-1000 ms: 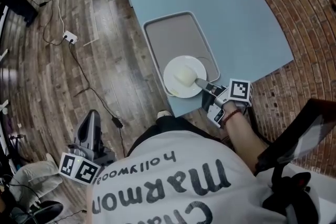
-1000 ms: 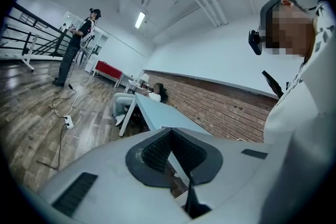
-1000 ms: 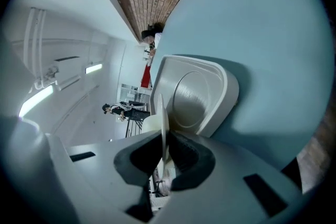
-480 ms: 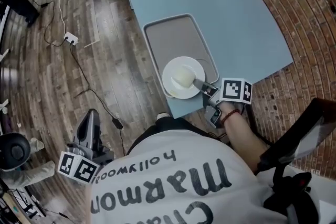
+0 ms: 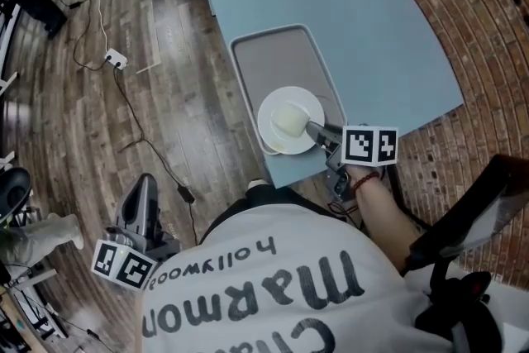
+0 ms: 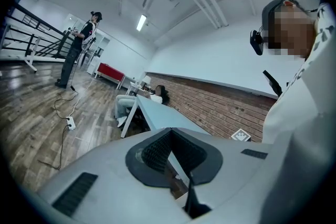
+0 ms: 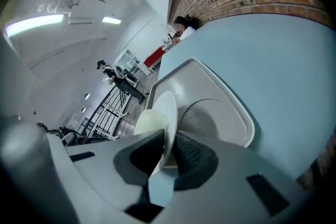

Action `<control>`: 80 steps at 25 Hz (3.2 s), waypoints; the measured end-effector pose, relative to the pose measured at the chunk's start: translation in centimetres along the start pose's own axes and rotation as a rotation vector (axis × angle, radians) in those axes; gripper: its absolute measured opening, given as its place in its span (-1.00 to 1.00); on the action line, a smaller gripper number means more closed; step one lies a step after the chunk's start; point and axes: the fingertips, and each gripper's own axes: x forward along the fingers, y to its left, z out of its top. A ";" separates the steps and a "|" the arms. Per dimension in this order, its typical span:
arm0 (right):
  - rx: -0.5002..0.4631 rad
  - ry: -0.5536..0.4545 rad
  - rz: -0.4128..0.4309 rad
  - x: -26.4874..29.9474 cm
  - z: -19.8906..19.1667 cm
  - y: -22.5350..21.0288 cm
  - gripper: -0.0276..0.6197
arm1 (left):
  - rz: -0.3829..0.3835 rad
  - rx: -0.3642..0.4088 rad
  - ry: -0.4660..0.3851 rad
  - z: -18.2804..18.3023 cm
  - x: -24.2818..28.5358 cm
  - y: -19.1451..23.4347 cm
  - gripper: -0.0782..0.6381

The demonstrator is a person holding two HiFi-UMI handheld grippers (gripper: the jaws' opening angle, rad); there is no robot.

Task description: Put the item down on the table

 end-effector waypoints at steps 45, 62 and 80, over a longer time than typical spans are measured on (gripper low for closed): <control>-0.433 0.102 -0.240 1.0 0.4 -1.7 -0.49 | 0.031 -0.014 -0.016 -0.2 0.8 0.8 -0.76; -0.579 0.179 -0.255 1.1 0.7 -2.0 -0.43 | 0.047 -0.020 -0.021 -0.8 1.2 0.1 -0.76; -0.797 0.287 -0.261 2.1 -0.1 -1.8 -0.37 | 0.054 -0.025 -0.025 -0.8 2.4 0.2 -0.76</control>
